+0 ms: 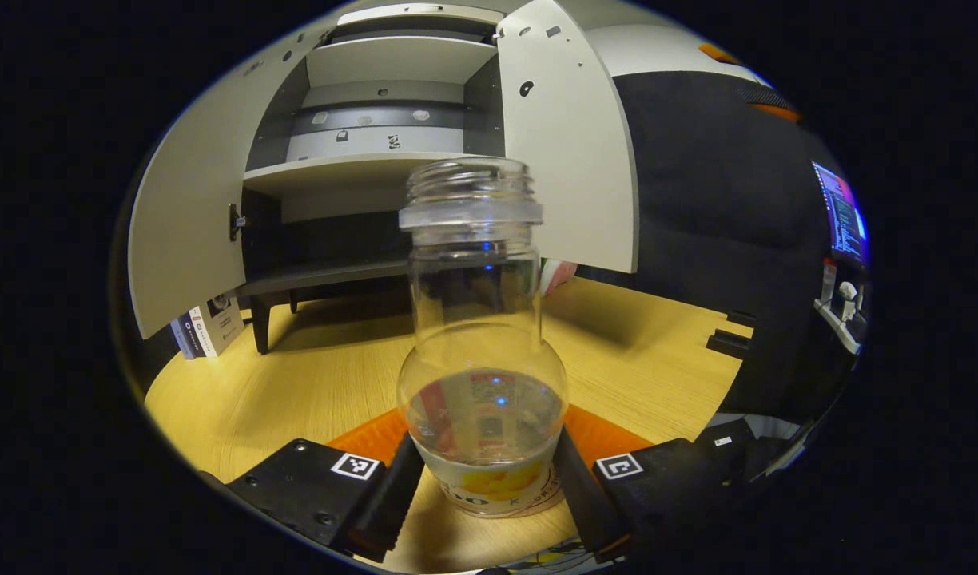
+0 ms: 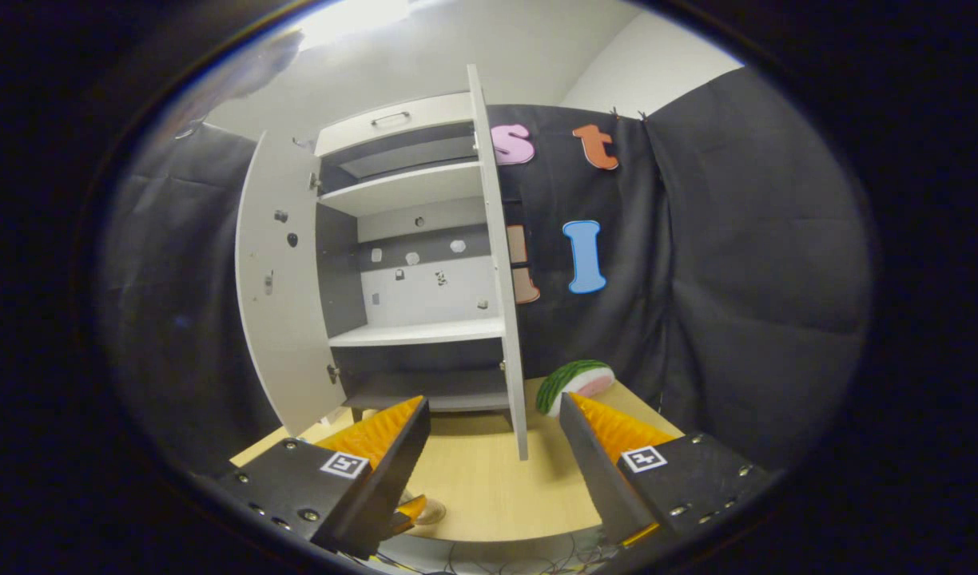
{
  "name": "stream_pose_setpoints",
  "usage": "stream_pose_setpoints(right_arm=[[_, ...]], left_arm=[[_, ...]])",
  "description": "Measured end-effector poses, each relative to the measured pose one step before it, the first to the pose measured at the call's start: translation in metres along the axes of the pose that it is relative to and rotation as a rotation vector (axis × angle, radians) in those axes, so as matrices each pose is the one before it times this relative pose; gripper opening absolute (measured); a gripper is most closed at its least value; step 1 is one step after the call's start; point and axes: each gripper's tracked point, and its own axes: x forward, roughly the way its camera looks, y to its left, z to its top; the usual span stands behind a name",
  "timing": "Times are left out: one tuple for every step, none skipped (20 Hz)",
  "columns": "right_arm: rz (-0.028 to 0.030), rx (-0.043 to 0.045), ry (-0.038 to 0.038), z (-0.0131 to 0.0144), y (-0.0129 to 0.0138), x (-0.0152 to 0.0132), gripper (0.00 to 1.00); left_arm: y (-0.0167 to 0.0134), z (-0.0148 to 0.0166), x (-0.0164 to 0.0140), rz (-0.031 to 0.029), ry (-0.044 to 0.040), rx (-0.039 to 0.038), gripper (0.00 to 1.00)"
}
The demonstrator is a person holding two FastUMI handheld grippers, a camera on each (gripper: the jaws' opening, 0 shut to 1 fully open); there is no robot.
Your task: Grasp the bottle in the cabinet with the left hand and place it on the coaster, then close the right door with the right hand and the left door with the left hand.
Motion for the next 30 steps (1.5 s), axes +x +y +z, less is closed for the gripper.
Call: stream_pose_setpoints(right_arm=[[-0.00028, -0.00153, 0.00163, -0.00085, 0.00158, -0.00127, 0.99], [-0.0034, -0.00482, 0.00343, -0.0008, -0.00011, -0.00101, 0.99], [-0.00473, -0.00575, 0.00546, -0.00195, -0.00068, -0.00162, 0.99], [-0.00647, -0.00464, 0.00509, -0.00024, -0.00047, -0.00139, 0.99], [-0.00648, -0.00209, 0.00269, -0.00005, 0.00018, -0.00109, 0.99], [-0.00192, -0.0018, -0.00028, 0.00182, 0.001, -0.00154, 0.94], [-0.00269, -0.00121, -0.0026, 0.00199, -0.0003, -0.00104, 0.99], [-0.00798, -0.00297, 0.00125, 0.00212, -0.00136, 0.0005, 0.99], [-0.01889, -0.00452, 0.00057, 0.00286, -0.0039, 0.00122, 0.99], [-0.01928, -0.00304, -0.00087, 0.00486, -0.00445, 0.00194, 0.99], [-0.00788, -0.00086, 0.00208, 0.00422, -0.00161, 0.00056, 0.99], [-0.00504, -0.00086, 0.00238, 0.0055, 0.00004, 0.00297, 0.99], [-0.01357, 0.00516, -0.0043, 0.00485, -0.00188, 0.00346, 0.99], [0.00201, 0.00616, -0.00147, 0.00413, 0.00179, 0.00417, 0.99], [-0.00601, 0.00467, -0.00768, 0.00325, 0.00246, 0.00284, 1.0], [-0.00935, 0.00772, -0.01315, 0.00494, 0.00011, 0.00365, 0.99], [-0.0002, 0.00975, -0.00948, 0.00328, 0.00268, 0.00173, 0.99], [-0.0012, 0.00937, -0.00987, 0.0034, 0.00325, 0.0029, 0.99], [-0.00201, 0.00787, -0.00952, 0.00201, 0.00076, 0.00138, 0.99], [-0.00248, 0.00406, -0.00521, 0.00063, 0.0003, 0.00146, 0.99], [-0.00809, 0.0004, -0.00295, -0.00028, -0.00311, 0.00128, 0.99], [-0.00907, -0.00026, -0.00295, -0.00038, -0.0046, 0.00018, 0.99], [-0.00763, -0.00043, -0.00327, -0.00034, -0.00466, 0.00025, 0.99], [-0.00934, -0.00218, -0.00792, 0.00142, -0.00636, 0.00141, 0.99], [-0.01344, -0.00522, -0.00736, 0.00147, -0.00782, 0.00324, 0.99], [-0.01948, -0.00819, -0.00534, 0.00187, -0.00966, 0.00479, 0.99], [-0.02139, -0.01129, -0.00373, 0.00018, -0.01074, 0.00566, 0.97], [-0.0178, -0.00972, -0.00352, 0.00248, -0.00972, 0.00589, 0.94], [-0.01406, -0.00639, -0.00069, 0.00223, -0.00833, 0.0061, 0.99], [-0.01028, -0.0087, -0.0057, 0.00462, -0.0077, 0.00674, 0.99]], left_arm=[[-0.00077, 0.00201, 0.00034, -0.00474, 0.0002, -0.00084, 0.83], [0.00068, -0.00117, -0.0005, 0.00029, 0.01155, 0.00381, 0.83], [0.00136, 0.00248, -0.00189, 0.00501, 0.00744, 0.0072, 0.84], [0.00142, 0.00346, -0.00149, 0.00584, 0.00376, 0.01183, 0.88], [0.00115, 0.00527, -0.0032, 0.00244, 0.00192, 0.01099, 0.92], [-0.00146, 0.00594, -0.00122, -0.00884, -0.0006, 0.00879, 0.95], [-0.0013, 0.00623, -0.00349, -0.00996, 0.00693, 0.00857, 0.96], [-0.00094, 0.00746, -0.00542, -0.01075, -0.00033, 0.00341, 0.96], [-0.00258, 0.01007, -0.00268, -0.01967, -0.00248, 0.00409, 0.96], [-0.00528, 0.01132, -0.00392, -0.02415, -0.00768, 0.01063, 0.96], [-0.0045, 0.01555, -0.00428, -0.0233, -0.01596, 0.0103, 0.96], [-0.00406, 0.01542, -0.00447, -0.02122, -0.02042, 0.01423, 0.96], [-0.00468, 0.01593, -0.00397, -0.0203, -0.0158, 0.00691, 0.96], [-0.00561, 0.01337, -0.00356, -0.02485, -0.012, 0.00601, 0.95], [-0.00493, 0.01803, -0.003, -0.01833, -0.01631, 0.01211, 0.96], [-0.00168, 0.01651, -0.00359, -0.01807, -0.01696, 0.02268, 0.96], [0.00042, 0.0184, -0.00389, -0.00208, -0.02421, 0.01913, 0.98], [0.00202, 0.01331, -0.00149, -0.01054, -0.01868, 0.01144, 0.98], [0.0006, 0.01266, 0.00052, -0.01354, -0.02256, 0.00446, 0.98], [-0.00074, 0.00689, -0.00014, -0.01938, -0.01258, 0.00319, 0.98], [0.00153, 0.00462, 0.00069, -0.00967, 0.00225, 0.00759, 0.98], [0.00777, 0.00233, -0.00215, 0.00808, 0.00612, 0.00968, 0.98], [0.00735, 0.00786, -0.00104, 0.00887, -0.00716, 0.00201, 0.99], [0.00567, 0.00863, 0.00018, 0.00739, -0.00747, -0.00631, 0.98], [0.00624, 0.01271, -0.00057, 0.00439, -0.01818, -0.00639, 0.98], [0.00649, 0.01243, -0.00007, 0.00796, -0.01208, -0.01192, 0.98], [0.00552, 0.01212, -0.00135, 0.00172, -0.01249, -0.01093, 0.98], [0.00358, 0.01226, -0.00034, -0.0018, -0.01425, -0.00931, 0.99], [0.00492, 0.01234, -0.00182, 0.00383, -0.0085, -0.00383, 0.98], [0.00689, 0.01131, -0.00206, 0.01, -0.00818, 0.00748, 0.98]])
